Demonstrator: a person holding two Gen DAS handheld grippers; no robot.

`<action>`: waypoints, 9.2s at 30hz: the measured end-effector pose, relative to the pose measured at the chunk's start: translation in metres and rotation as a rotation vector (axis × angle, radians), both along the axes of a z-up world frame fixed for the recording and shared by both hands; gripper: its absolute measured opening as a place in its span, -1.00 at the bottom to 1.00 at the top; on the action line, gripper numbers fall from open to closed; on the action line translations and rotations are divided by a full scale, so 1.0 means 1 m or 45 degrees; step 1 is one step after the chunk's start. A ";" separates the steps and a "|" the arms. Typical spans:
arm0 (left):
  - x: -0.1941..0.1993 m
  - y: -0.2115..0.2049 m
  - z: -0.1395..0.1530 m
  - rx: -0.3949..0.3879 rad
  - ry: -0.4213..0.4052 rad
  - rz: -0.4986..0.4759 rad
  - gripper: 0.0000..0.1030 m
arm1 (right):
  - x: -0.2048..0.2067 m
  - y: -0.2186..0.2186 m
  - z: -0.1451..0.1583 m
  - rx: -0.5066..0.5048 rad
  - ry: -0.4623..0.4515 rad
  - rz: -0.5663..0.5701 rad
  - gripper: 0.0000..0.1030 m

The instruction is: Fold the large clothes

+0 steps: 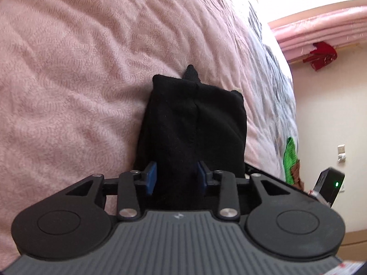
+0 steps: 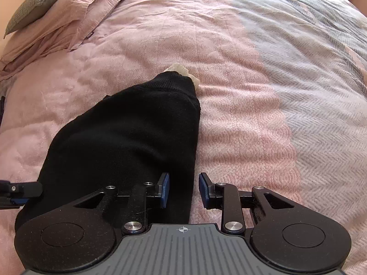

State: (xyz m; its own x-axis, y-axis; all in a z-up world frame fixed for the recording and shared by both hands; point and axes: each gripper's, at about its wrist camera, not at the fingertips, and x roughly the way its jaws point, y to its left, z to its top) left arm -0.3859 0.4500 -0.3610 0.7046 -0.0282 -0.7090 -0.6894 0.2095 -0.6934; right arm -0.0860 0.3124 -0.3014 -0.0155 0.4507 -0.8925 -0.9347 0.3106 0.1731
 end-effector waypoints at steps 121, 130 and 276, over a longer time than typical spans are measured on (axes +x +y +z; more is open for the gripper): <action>-0.018 -0.179 -0.030 -0.083 -0.042 0.699 0.21 | 0.058 -0.118 0.031 -0.205 0.247 -0.165 0.35; -0.005 -0.171 -0.027 0.068 -0.074 0.762 -0.67 | 0.079 -0.123 0.026 -0.213 0.258 -0.176 0.35; -0.431 0.111 0.325 0.747 1.021 0.933 0.62 | -0.631 0.237 0.217 0.407 0.138 1.163 0.22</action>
State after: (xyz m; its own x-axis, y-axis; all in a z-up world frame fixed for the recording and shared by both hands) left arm -0.8173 0.5607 -0.0365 -0.2201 0.6583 -0.7198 -0.9620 -0.2687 0.0484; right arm -0.7168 0.5498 -0.0841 -0.5542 0.4450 -0.7034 -0.7662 -0.6030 0.2222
